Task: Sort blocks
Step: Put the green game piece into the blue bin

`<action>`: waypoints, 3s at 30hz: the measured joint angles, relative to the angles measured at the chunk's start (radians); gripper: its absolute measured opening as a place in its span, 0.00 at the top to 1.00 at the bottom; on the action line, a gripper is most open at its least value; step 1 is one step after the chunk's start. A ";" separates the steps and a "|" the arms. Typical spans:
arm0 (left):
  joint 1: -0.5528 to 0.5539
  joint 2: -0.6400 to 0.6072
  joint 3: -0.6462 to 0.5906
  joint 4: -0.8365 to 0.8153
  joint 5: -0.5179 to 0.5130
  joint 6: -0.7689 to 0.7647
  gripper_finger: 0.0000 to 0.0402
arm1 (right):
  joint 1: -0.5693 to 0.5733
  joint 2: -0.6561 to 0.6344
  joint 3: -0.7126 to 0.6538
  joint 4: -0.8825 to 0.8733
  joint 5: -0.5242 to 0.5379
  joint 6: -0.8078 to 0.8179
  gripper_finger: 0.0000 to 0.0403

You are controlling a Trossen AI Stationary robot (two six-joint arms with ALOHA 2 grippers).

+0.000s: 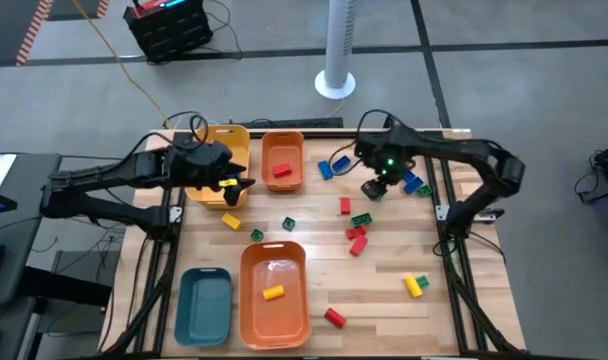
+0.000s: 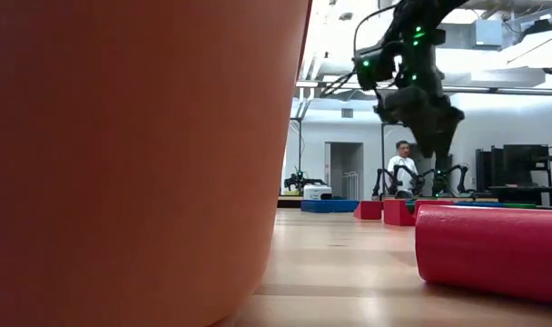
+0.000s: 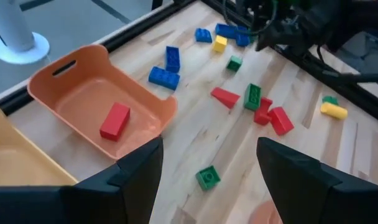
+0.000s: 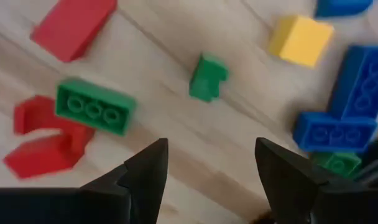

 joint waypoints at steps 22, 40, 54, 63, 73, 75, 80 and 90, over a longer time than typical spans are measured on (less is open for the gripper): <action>-0.017 0.000 0.000 -0.014 -0.006 -0.004 0.37 | 0.003 -0.024 -0.297 0.433 0.030 0.120 0.37; -0.017 0.000 0.000 -0.014 -0.007 -0.002 0.37 | 0.021 0.004 -0.305 0.493 0.125 0.069 0.83; -0.017 0.000 0.000 -0.014 -0.025 0.000 0.37 | 0.017 -0.187 -0.218 0.486 0.064 0.061 0.87; -0.017 0.005 0.000 0.001 -0.046 0.060 0.37 | 0.062 -0.321 -0.180 0.784 -0.014 0.015 0.87; -0.017 0.106 0.000 0.324 -0.006 0.299 0.37 | 0.190 -0.317 -0.178 1.306 -0.067 0.013 0.87; -0.017 0.138 0.000 0.391 0.030 0.294 0.37 | 0.201 -0.314 -0.178 1.351 -0.067 0.006 0.87; -0.018 0.196 0.000 0.516 0.084 0.268 0.37 | 0.227 -0.313 -0.178 1.421 -0.065 -0.014 0.87; -0.011 0.294 0.000 0.693 0.108 0.165 0.37 | 0.280 -0.313 -0.171 1.448 -0.009 -0.098 0.87</action>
